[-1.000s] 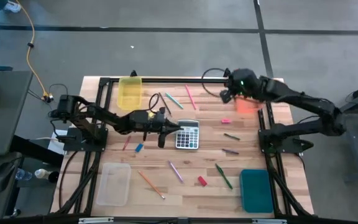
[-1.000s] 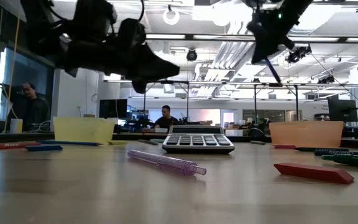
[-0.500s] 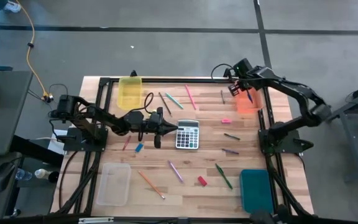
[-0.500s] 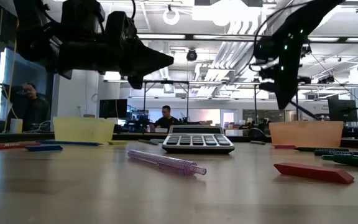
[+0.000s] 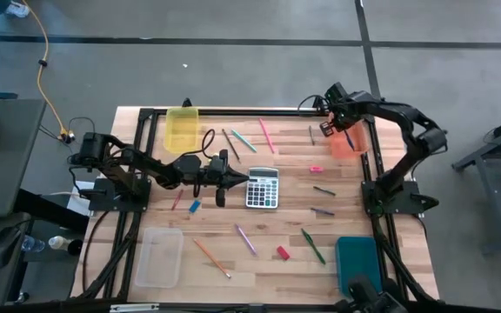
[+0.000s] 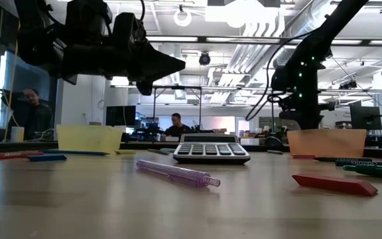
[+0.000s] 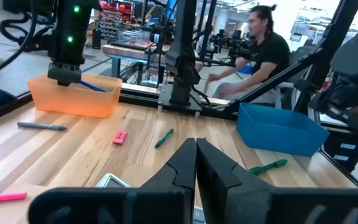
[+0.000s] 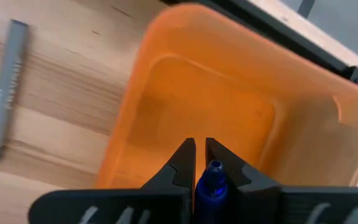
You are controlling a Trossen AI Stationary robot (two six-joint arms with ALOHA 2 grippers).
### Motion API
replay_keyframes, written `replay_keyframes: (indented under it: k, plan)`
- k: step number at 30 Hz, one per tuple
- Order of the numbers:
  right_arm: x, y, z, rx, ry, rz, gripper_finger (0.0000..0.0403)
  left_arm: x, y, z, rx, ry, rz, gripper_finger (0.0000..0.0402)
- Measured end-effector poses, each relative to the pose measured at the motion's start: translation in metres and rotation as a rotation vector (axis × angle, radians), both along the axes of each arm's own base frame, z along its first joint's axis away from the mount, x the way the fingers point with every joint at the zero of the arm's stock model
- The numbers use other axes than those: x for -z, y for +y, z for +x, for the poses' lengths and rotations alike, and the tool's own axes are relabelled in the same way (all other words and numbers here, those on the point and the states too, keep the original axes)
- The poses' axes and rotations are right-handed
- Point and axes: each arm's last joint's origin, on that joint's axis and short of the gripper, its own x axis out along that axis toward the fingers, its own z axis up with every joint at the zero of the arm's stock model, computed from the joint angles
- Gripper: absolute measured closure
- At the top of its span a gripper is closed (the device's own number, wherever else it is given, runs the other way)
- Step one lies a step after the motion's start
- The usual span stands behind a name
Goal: Sort crayons/erasers/pens/pencils in bins
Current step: Put the blue pen into the orange bin, then put the pink eraser into the blue bin
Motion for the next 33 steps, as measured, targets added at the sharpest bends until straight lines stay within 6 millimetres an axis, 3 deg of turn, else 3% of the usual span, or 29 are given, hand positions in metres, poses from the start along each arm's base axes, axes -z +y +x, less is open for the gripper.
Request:
replay_keyframes:
  k: [24,28,33]
  plan:
    - [0.005,-0.005,0.003,0.023,-0.021,-0.009,0.0325,0.000,0.000,0.000,0.000,0.001,0.000,0.0401]
    - [-0.005,-0.004,0.003,0.040,0.014,0.028,0.0320,0.000,0.000,0.000,0.000,0.000,0.004,0.0401]
    - [-0.031,0.005,0.000,0.000,0.024,0.039,0.0324,0.000,0.000,0.000,0.001,0.003,0.034,0.0401]
